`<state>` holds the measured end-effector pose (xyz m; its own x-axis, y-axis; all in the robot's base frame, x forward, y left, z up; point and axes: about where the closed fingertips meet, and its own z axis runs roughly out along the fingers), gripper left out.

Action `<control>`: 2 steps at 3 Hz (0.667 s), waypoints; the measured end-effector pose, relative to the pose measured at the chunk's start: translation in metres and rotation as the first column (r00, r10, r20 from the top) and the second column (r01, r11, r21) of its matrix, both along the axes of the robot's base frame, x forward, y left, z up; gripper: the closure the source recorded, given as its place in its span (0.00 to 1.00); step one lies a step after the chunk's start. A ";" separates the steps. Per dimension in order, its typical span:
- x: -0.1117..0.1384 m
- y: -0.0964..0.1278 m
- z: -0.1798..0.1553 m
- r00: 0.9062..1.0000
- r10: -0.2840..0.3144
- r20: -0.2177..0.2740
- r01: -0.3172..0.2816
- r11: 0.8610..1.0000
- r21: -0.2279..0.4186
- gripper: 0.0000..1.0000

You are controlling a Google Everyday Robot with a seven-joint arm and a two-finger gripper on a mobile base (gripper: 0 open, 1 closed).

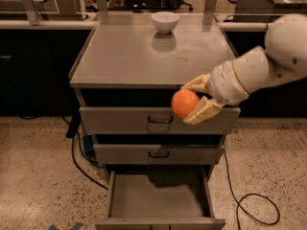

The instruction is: Place orange into bottom drawer

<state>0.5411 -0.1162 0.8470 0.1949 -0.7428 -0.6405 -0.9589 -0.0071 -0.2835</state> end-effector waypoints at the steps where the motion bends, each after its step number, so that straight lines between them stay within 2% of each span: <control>1: -0.043 -0.028 -0.091 0.981 -0.154 -0.120 0.164 0.983 0.084 1.00; 2: -0.064 -0.046 -0.158 0.954 -0.213 -0.212 0.231 0.971 0.061 1.00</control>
Offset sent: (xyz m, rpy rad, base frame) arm -0.0894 -0.0705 -0.2373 0.0748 0.3147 -0.3135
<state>0.4774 -0.1619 0.6889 -0.1090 -0.6940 -0.7117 -0.9708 0.2283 -0.0739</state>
